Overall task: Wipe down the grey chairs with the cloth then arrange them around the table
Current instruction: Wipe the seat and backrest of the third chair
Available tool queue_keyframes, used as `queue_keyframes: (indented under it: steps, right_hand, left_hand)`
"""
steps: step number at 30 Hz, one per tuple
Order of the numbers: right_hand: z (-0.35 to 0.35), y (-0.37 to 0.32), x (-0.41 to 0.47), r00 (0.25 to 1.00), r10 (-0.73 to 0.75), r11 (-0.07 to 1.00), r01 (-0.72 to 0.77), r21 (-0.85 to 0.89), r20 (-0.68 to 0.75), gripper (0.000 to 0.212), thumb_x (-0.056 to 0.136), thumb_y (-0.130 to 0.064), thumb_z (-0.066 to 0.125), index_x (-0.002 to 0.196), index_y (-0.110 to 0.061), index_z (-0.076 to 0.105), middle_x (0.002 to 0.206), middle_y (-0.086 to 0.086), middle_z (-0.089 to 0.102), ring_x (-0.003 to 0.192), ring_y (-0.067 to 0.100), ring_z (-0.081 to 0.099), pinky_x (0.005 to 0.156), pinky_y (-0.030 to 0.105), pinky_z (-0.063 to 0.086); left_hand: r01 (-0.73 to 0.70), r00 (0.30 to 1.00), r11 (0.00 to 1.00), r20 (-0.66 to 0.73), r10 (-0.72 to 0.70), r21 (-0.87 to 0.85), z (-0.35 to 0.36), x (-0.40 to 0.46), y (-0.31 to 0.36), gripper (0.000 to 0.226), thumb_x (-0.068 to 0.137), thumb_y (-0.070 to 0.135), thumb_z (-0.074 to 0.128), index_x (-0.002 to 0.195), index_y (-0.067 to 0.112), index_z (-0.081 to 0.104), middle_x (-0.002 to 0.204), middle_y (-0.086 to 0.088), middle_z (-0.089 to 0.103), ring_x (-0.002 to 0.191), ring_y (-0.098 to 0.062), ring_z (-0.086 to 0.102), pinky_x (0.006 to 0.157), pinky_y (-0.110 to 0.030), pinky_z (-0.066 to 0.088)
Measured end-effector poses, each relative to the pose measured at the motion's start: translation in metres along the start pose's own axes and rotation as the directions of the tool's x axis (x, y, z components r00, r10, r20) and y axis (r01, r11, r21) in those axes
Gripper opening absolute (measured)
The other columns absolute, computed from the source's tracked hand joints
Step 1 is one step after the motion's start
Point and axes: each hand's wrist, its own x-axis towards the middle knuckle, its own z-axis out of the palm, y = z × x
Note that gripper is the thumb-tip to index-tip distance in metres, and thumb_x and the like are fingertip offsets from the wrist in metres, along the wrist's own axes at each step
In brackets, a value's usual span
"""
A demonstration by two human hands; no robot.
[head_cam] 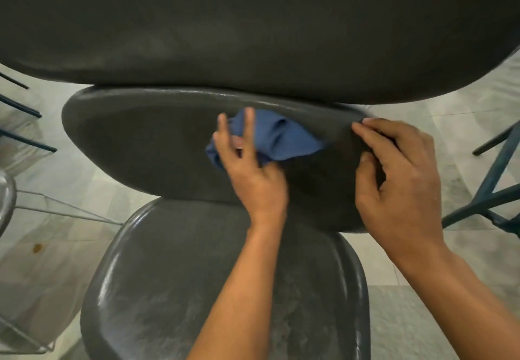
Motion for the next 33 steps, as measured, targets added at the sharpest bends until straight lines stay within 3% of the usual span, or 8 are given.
queue_keyframes:
  steps: [4,9,12,14,19,23,26,33]
  right_hand:
    - [-0.008,-0.005,-0.013,0.997,0.071,0.997,-0.071,0.025,-0.023,0.032,0.098,-0.002,0.058,0.127,-0.008,0.068,0.122,0.007,0.062,0.116,0.018,0.048,0.101,0.009,0.032]
    - [-0.008,-0.028,-0.028,0.907,0.351,0.877,-0.405,0.258,0.233,0.032,0.102,-0.03,0.054,0.132,-0.028,0.063,0.109,-0.018,0.061,0.1,0.004,0.06,0.086,0.022,0.052]
    - [-0.003,-0.042,-0.025,0.629,0.578,0.487,-0.777,0.399,0.52,0.037,0.101,-0.051,0.046,0.133,-0.037,0.057,0.109,-0.016,0.067,0.095,0.0,0.066,0.078,0.016,0.055]
    - [-0.002,-0.047,-0.02,0.479,0.561,0.226,-0.873,0.432,0.675,0.046,0.098,-0.063,0.04,0.132,-0.037,0.058,0.118,-0.009,0.07,0.099,0.01,0.071,0.086,0.034,0.06]
    - [-0.009,-0.059,-0.002,0.447,0.396,-0.248,-0.789,0.562,0.802,0.04,0.101,-0.051,0.046,0.121,-0.024,0.069,0.116,0.007,0.075,0.109,0.026,0.071,0.094,0.053,0.056]
    - [-0.008,-0.062,-0.002,0.472,0.569,-0.131,-0.756,0.641,0.673,0.025,0.097,-0.027,0.063,0.118,-0.016,0.07,0.106,0.007,0.077,0.101,0.024,0.074,0.088,0.045,0.059]
    - [-0.008,-0.062,-0.002,0.499,0.721,-0.008,-0.689,0.725,0.482,0.016,0.094,-0.017,0.07,0.109,-0.021,0.068,0.104,0.005,0.077,0.094,0.019,0.075,0.081,0.039,0.063]
    - [-0.01,-0.062,-0.008,0.753,0.655,0.666,-0.532,0.524,-0.068,0.05,0.084,-0.004,0.078,0.121,-0.031,0.058,0.118,-0.013,0.061,0.11,0.001,0.062,0.088,0.014,0.053]
  left_hand:
    - [0.337,0.931,0.931,-0.098,-0.351,-0.141,-0.01,0.01,0.014,0.044,0.09,-0.01,0.054,0.132,0.002,0.059,0.128,-0.001,0.049,0.112,-0.005,0.059,0.102,-0.029,0.049]
    - [0.34,0.94,0.908,0.088,-0.328,-0.245,-0.032,-0.004,0.048,0.047,0.084,-0.011,0.064,0.117,0.023,0.056,0.106,0.012,0.06,0.089,0.004,0.057,0.079,-0.018,0.049]
    - [0.348,0.928,0.896,0.236,-0.288,-0.275,-0.036,-0.008,0.064,0.039,0.078,-0.009,0.064,0.103,0.021,0.06,0.102,-0.001,0.061,0.087,-0.004,0.056,0.079,-0.023,0.049]
    - [0.345,0.916,0.896,0.311,-0.255,-0.281,-0.04,-0.01,0.072,0.039,0.078,-0.006,0.068,0.099,0.027,0.064,0.108,-0.004,0.059,0.093,-0.009,0.06,0.083,-0.025,0.051]
    - [0.304,0.797,0.922,0.594,-0.109,-0.239,-0.057,-0.015,0.076,0.03,0.084,0.007,0.079,0.109,0.023,0.075,0.112,0.008,0.065,0.109,-0.016,0.067,0.094,-0.04,0.058]
    - [0.259,0.753,0.952,0.652,-0.094,-0.162,-0.074,-0.004,0.064,0.033,0.086,0.015,0.07,0.114,0.03,0.076,0.12,0.018,0.069,0.132,-0.014,0.055,0.112,-0.041,0.045]
    - [0.259,0.77,0.95,0.631,-0.096,-0.171,-0.085,0.009,0.055,0.036,0.089,0.015,0.068,0.117,0.036,0.075,0.122,0.009,0.07,0.126,-0.021,0.06,0.109,-0.046,0.047]
    - [0.249,0.869,0.96,0.467,-0.163,-0.129,-0.086,0.034,0.043,0.03,0.098,0.007,0.061,0.111,0.029,0.075,0.11,0.004,0.074,0.105,-0.014,0.07,0.097,-0.037,0.055]
